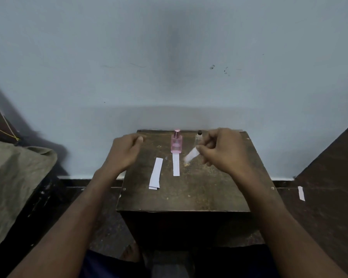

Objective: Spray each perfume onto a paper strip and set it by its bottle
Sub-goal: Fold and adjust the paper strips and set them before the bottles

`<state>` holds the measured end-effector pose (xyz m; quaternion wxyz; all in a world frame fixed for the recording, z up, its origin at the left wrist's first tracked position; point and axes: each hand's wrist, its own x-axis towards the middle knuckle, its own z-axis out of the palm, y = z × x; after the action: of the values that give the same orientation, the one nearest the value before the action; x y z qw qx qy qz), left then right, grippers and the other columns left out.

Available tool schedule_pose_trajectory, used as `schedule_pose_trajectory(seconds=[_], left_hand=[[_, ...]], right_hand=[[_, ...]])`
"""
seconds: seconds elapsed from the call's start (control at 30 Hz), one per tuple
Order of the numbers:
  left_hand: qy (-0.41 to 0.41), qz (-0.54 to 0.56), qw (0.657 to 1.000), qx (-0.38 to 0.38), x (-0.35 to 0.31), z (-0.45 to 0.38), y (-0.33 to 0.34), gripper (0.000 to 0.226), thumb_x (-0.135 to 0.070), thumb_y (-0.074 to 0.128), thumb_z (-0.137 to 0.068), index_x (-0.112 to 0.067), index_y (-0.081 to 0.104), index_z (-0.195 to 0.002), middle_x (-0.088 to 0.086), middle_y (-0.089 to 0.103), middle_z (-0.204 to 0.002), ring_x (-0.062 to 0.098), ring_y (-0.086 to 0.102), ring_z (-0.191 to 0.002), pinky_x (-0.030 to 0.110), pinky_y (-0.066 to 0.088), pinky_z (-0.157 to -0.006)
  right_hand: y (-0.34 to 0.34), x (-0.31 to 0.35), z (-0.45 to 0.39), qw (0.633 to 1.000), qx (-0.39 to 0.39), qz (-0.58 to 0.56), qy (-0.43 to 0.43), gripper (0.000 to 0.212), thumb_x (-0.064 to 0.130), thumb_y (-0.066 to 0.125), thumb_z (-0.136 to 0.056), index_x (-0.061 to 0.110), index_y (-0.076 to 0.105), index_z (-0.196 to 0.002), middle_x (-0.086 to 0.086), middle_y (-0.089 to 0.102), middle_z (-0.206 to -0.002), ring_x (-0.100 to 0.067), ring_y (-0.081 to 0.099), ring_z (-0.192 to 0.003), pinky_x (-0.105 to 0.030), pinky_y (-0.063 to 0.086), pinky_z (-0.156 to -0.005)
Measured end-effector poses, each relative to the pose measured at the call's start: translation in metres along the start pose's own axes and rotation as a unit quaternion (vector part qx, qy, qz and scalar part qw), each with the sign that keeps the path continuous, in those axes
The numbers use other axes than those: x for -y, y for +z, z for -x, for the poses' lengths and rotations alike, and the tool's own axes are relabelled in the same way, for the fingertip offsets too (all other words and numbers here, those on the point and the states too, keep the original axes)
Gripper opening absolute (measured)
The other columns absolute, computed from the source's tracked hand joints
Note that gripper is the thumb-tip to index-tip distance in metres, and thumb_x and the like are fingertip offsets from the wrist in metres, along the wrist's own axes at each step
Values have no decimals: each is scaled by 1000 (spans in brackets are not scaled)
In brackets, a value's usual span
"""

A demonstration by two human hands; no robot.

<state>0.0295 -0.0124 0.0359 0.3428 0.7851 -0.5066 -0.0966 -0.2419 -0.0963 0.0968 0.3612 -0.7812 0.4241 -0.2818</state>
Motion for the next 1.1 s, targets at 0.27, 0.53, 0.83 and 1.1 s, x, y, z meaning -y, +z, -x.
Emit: schedule_pose_trajectory(seconds=[0.27,0.53,0.83,1.1], left_hand=[[-88,609,774,148,-47,12,-5,87,-69,15,-106,-4,59,-143,14,66,-143,24,61,-137,47,32,-127],[-32,782,509,359,-72,40,10,123,-93,22,-90,7,22,-162,27,27,-169,39,22,-160,48,13,-132],[-61,761,568,307,-69,39,14,124,-93,17,-89,10,37,-155,27,45,-159,41,44,-150,49,28,-127],[-39,746,580,324,-60,30,13,129,-96,16,-86,8,27,-160,27,33,-166,40,29,-158,48,7,-134]], right_hand=[[2,15,6,924,153,-341,-82,7,-1,78,-87,-4,73,-89,-14,71,-68,-18,62,-48,-26,51,-45],[16,12,2,959,82,-249,-105,8,4,82,-89,-1,76,-90,-19,73,-68,-25,68,-52,-32,55,-51],[14,-1,-1,988,-57,-87,-113,6,12,83,-90,10,79,-87,0,75,-62,-17,73,-52,-26,58,-52],[1,-10,-5,988,-78,-106,-75,5,11,82,-91,7,79,-89,-5,75,-64,-23,74,-54,-31,60,-54]])
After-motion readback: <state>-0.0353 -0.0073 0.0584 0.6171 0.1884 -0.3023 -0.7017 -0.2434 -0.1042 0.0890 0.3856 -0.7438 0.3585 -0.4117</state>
